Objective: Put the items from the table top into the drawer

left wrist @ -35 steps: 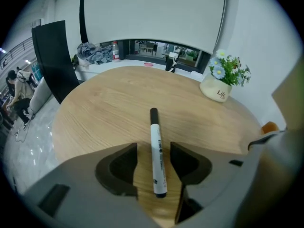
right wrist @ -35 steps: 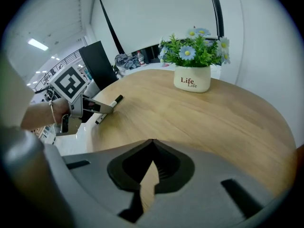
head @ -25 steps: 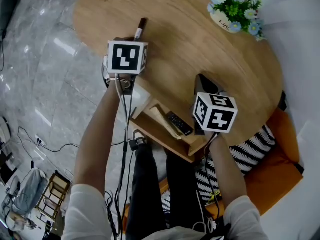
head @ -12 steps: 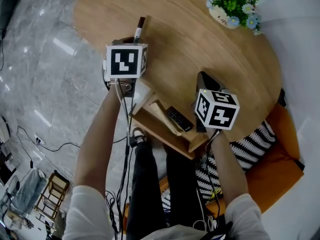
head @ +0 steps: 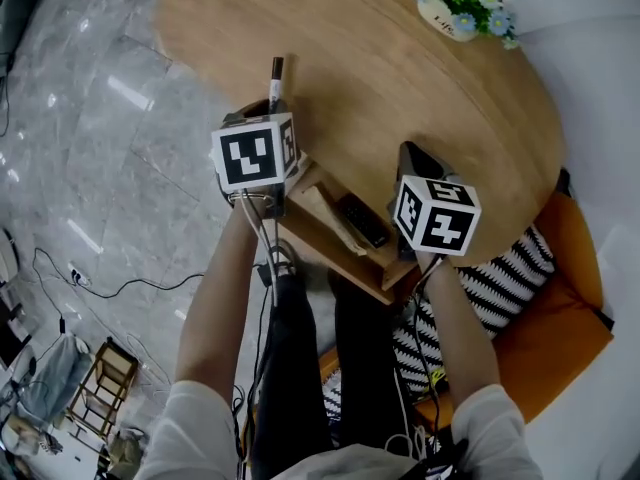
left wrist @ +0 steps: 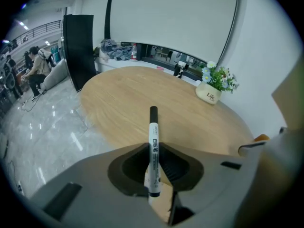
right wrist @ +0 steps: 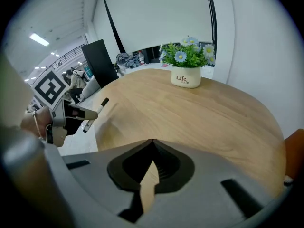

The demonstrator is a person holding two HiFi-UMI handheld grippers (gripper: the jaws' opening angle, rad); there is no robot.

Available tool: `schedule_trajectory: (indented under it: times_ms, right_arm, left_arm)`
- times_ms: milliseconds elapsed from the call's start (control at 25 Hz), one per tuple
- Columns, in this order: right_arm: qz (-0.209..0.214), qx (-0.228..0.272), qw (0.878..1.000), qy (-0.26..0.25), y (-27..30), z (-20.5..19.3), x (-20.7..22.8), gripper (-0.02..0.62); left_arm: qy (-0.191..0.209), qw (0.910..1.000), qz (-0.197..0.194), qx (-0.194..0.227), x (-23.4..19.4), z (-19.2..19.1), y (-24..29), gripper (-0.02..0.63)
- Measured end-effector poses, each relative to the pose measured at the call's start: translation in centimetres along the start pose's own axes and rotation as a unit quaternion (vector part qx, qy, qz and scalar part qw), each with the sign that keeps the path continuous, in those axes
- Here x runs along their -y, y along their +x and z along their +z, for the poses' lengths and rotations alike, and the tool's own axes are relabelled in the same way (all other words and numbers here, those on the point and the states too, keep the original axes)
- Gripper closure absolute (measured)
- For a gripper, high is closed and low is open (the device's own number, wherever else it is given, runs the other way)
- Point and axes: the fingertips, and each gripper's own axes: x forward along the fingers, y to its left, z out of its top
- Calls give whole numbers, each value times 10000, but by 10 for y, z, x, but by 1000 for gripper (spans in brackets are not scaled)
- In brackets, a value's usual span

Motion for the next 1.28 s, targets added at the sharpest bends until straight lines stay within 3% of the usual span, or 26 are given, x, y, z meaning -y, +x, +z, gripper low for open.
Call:
schedule_trajectory:
  times_ms: [120, 640, 920, 1280]
  right_arm:
    - [-36, 38, 10000, 46, -13, -14, 1, 603]
    - [-240, 82, 9991, 327, -53, -70, -1, 603]
    - [-323, 49, 9982, 500, -76, -96, -4, 603]
    - [-426, -86, 9964, 733, -81, -137, -5, 603]
  left_arm:
    - [-183, 9998, -2, 59, 10, -20, -16, 545]
    - [122, 9999, -69, -76, 42, -93, -65, 545]
    - [-203, 9993, -192, -256, 54, -141, -78, 543]
    - [-327, 9976, -355, -506, 77, -191, -69, 545]
